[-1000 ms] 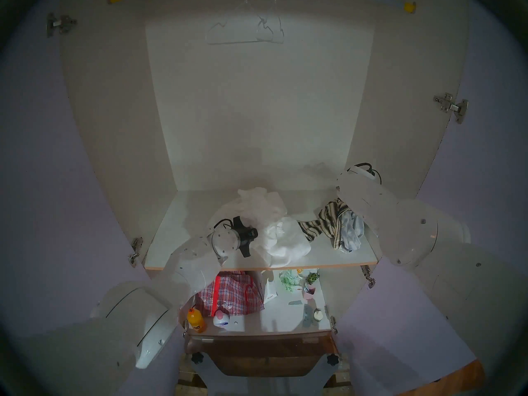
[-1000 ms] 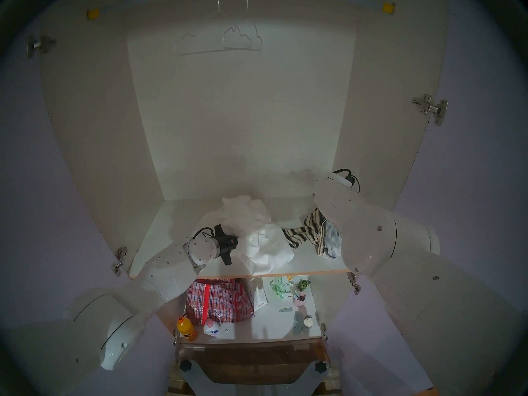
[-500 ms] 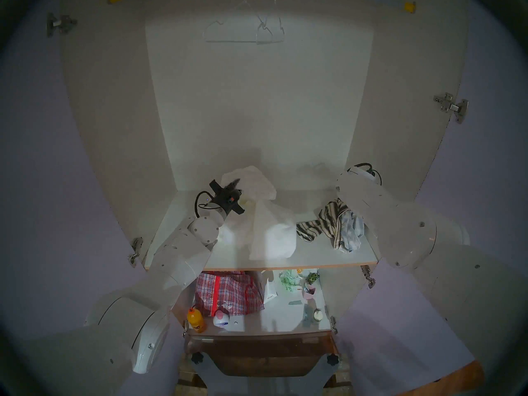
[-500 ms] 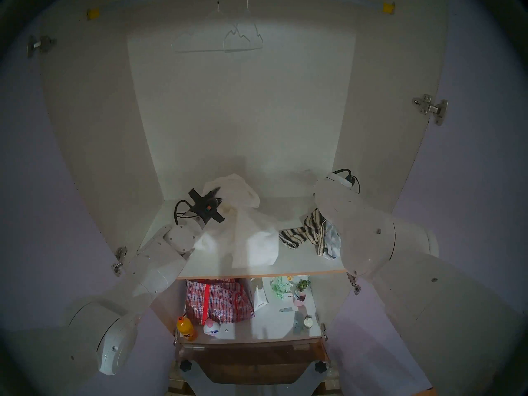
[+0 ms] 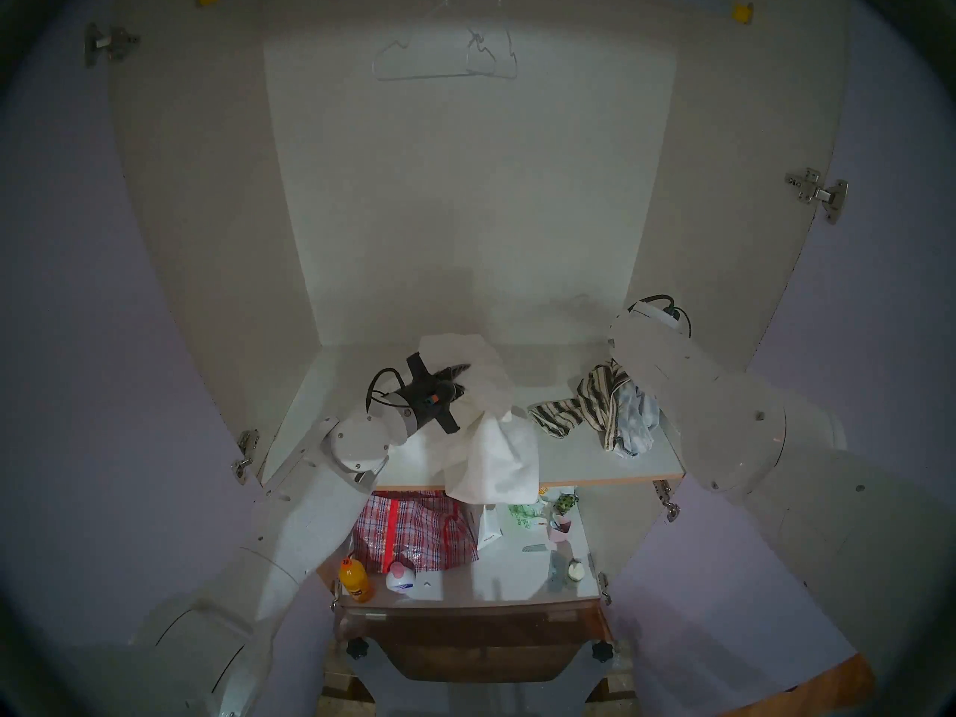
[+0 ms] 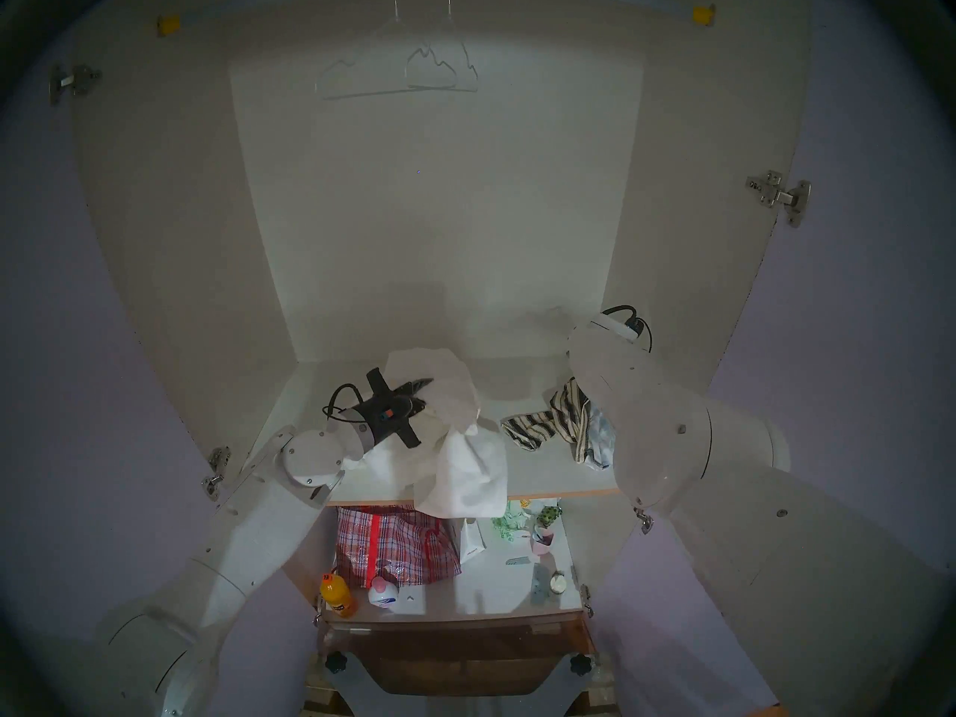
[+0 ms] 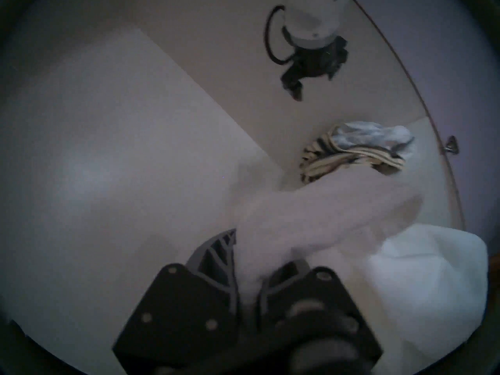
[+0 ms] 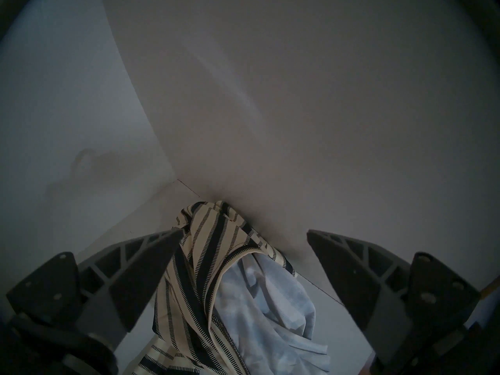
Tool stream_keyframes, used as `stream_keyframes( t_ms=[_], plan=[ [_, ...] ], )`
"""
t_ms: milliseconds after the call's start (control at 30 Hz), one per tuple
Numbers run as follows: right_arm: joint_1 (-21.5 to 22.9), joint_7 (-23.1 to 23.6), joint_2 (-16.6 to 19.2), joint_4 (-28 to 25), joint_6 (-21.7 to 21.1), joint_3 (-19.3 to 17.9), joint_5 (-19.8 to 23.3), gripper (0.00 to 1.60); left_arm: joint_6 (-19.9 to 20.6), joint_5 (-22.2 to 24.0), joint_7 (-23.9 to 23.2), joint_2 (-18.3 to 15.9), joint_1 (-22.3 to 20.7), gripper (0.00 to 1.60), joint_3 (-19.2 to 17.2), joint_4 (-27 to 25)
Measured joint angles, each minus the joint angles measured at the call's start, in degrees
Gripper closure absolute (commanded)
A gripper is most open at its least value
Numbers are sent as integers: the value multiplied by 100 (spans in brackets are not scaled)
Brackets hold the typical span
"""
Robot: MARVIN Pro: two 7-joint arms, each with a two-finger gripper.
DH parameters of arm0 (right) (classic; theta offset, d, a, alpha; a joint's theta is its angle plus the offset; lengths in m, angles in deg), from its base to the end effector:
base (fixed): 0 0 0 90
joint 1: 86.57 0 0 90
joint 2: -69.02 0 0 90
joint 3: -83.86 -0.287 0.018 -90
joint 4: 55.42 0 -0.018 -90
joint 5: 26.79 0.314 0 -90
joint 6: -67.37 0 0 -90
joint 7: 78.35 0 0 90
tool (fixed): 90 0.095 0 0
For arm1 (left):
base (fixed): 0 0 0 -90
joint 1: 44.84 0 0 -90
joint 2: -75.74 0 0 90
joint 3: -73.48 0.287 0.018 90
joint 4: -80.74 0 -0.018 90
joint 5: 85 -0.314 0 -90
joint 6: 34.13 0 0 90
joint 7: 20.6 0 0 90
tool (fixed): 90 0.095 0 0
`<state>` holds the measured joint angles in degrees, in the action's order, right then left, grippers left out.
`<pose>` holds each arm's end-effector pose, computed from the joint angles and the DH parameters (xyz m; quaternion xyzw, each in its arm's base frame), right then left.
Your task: Sort tops into two piles: light colors and dark colors
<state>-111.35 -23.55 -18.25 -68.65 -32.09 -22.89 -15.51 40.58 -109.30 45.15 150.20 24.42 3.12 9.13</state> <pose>0.6315 -0.1006 -0.2368 0.7946 -0.3651 0.4688 0.1245 0.4918 -0.0536 -0.3014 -0.5572 0.5206 -0.6463 0.0267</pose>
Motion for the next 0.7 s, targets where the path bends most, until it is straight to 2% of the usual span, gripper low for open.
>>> stream_keyframes(
  t_ms=[67, 133, 200, 233, 267, 300, 333, 367, 467, 533, 700],
  plan=[
    [-49, -3, -13, -97, -23, 0, 0, 0, 315, 19, -409, -29, -65, 160, 105, 70],
    [-87, -4, -29, -170, -43, 0, 0, 0, 526, -223, -696, -64, -137, 139, 293, 107],
    [-118, -5, -38, -238, -73, 0, 0, 0, 751, -582, -679, -38, -188, 109, 366, 224],
    [-130, -5, -40, -260, -83, 0, 1, 0, 843, -727, -650, -30, -226, 99, 372, 318],
    [-144, -6, -43, -291, -98, 0, 1, 0, 915, -863, -622, -29, -263, 106, 364, 425],
    [-161, -7, -47, -328, -115, 0, 1, 0, 915, -888, -628, -41, -290, 102, 347, 512],
    [-177, -7, -52, -360, -129, 0, 2, 0, 881, -886, -673, -62, -310, 24, 335, 558],
    [-189, -7, -58, -383, -138, 0, 2, 0, 842, -877, -791, -107, -335, 0, 337, 573],
    [-215, -7, -62, -432, -162, -1, 2, 0, 648, -768, -1386, -428, -430, 0, 550, 438],
    [-231, -7, -64, -460, -173, -1, 2, 0, 582, -611, -1796, -615, -464, 0, 553, 332],
    [-280, -5, -73, -542, -206, -2, 3, 0, 524, 33, -2799, -676, -721, 0, 270, 108]
  ],
)
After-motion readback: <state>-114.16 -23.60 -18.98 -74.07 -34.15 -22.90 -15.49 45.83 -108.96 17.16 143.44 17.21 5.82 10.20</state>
